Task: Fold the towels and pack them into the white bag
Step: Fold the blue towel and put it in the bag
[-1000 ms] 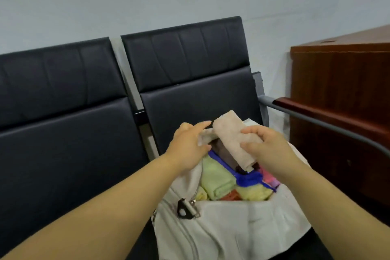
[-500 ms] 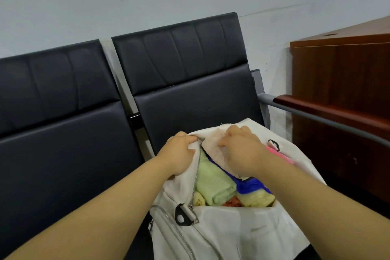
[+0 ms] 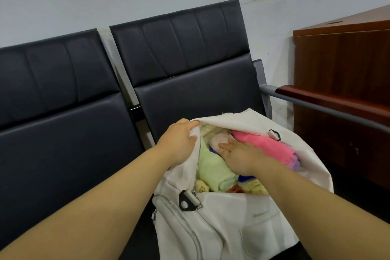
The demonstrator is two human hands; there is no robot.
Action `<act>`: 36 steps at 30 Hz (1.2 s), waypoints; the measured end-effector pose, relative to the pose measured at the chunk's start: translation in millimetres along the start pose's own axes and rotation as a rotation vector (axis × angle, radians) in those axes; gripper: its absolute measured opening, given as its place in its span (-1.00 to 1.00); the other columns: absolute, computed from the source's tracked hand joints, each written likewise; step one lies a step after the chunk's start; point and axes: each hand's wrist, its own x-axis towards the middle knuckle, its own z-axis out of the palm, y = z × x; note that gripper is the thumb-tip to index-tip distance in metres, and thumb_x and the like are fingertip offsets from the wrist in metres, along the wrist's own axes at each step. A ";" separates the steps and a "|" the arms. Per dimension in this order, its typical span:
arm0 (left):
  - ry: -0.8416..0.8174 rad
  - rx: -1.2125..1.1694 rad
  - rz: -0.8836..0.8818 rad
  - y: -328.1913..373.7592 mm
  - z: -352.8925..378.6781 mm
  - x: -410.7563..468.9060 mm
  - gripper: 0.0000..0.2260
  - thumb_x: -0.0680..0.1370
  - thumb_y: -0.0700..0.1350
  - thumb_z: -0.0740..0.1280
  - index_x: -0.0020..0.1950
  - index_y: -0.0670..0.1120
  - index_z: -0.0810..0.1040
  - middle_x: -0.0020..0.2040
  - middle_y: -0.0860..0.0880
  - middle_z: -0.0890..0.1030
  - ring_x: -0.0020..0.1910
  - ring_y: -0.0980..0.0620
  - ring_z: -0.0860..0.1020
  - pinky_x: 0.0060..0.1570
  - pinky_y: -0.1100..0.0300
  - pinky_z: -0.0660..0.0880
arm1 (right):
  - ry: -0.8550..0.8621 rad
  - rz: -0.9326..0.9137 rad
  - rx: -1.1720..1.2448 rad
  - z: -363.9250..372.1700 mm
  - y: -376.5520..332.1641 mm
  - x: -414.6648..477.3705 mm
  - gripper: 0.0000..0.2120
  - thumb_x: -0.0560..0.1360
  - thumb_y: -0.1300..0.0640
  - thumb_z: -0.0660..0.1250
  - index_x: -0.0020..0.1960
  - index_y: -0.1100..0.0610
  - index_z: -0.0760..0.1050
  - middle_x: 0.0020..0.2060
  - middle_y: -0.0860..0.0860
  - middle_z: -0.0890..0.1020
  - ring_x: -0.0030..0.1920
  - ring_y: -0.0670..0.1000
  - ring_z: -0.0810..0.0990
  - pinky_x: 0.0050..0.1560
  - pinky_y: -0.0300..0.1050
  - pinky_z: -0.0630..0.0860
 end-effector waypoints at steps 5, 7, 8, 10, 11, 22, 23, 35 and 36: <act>-0.061 -0.049 -0.035 -2.6 0.2 -18.1 -0.48 0.67 -0.02 0.24 0.63 0.05 0.21 0.46 0.03 0.31 0.36 -0.01 0.39 0.31 0.18 0.34 | 0.104 -0.065 0.103 -19.9 -14.5 -39.0 -0.41 0.63 -0.26 -0.22 0.54 -0.17 0.27 0.59 -0.05 0.22 0.55 0.08 0.20 0.48 0.01 0.08; -0.067 -0.095 -0.044 -3.1 -3.4 -36.4 -0.47 0.67 0.01 0.25 0.63 0.06 0.19 0.47 0.05 0.30 0.37 0.03 0.38 0.28 0.24 0.29 | 0.230 -0.054 0.111 -27.7 -17.7 -66.8 -0.53 0.70 -0.18 -0.07 0.53 -0.13 0.33 0.53 -0.08 0.31 0.52 0.04 0.24 0.38 -0.03 0.00; -0.064 -0.127 -0.048 -4.0 -6.7 -49.0 -0.47 0.67 0.02 0.26 0.63 0.08 0.19 0.46 0.07 0.30 0.36 0.06 0.38 0.27 0.24 0.28 | 0.284 -0.044 0.095 -28.1 -20.0 -78.6 -0.53 0.69 -0.19 -0.02 0.55 -0.14 0.29 0.55 -0.08 0.29 0.55 0.04 0.21 0.45 0.00 -0.03; -0.044 -0.184 -0.056 -9.6 -16.7 -80.1 -0.47 0.65 0.05 0.28 0.60 0.16 0.21 0.43 0.11 0.32 0.33 0.09 0.38 0.25 0.20 0.32 | 0.346 -0.062 0.081 -24.1 -33.0 -98.0 -0.45 0.62 -0.29 0.05 0.57 -0.15 0.25 0.58 -0.07 0.26 0.58 0.06 0.17 0.57 0.10 0.04; -0.029 -0.193 -0.063 -14.7 -22.1 -98.9 -0.47 0.64 0.06 0.29 0.60 0.19 0.22 0.41 0.12 0.33 0.33 0.09 0.39 0.28 0.18 0.35 | 0.358 -0.085 0.068 -20.1 -42.7 -106.4 -0.40 0.58 -0.34 0.06 0.56 -0.16 0.26 0.57 -0.06 0.26 0.58 0.08 0.18 0.56 0.13 0.09; -0.023 0.001 -0.373 -168.2 -92.9 -376.2 -0.43 0.63 0.11 0.32 0.60 0.17 0.20 0.46 0.14 0.30 0.41 0.10 0.34 0.39 0.18 0.35 | 0.233 -0.454 -0.056 66.8 -255.5 -191.1 -0.39 0.58 -0.33 0.18 0.55 -0.10 0.30 0.60 -0.03 0.23 0.59 0.05 0.15 0.56 0.09 0.15; -0.017 0.016 -0.417 -188.4 -98.9 -402.2 -0.42 0.62 0.11 0.33 0.60 0.16 0.21 0.44 0.13 0.32 0.40 0.10 0.35 0.40 0.17 0.35 | 0.195 -0.492 -0.057 80.4 -280.0 -193.5 -0.39 0.58 -0.32 0.19 0.56 -0.10 0.28 0.61 -0.02 0.21 0.60 0.05 0.12 0.57 0.09 0.13; 0.057 0.027 -0.940 -392.7 -120.7 -644.2 -0.31 0.52 0.19 0.41 0.60 0.08 0.27 0.53 -0.13 0.30 0.48 -0.17 0.34 0.50 0.01 0.25 | -0.324 -0.667 0.072 266.3 -532.0 -194.4 -0.36 0.56 -0.20 0.34 0.57 -0.03 0.28 0.57 0.00 0.26 0.54 0.06 0.26 0.49 -0.09 0.25; 0.054 0.010 -0.951 -401.6 -117.6 -649.3 -0.30 0.51 0.24 0.39 0.60 0.10 0.26 0.56 -0.12 0.27 0.50 -0.15 0.31 0.51 0.02 0.23 | -0.351 -0.637 0.127 279.8 -545.7 -193.4 -0.35 0.55 -0.21 0.36 0.55 -0.02 0.30 0.53 0.00 0.32 0.50 0.04 0.33 0.44 -0.13 0.29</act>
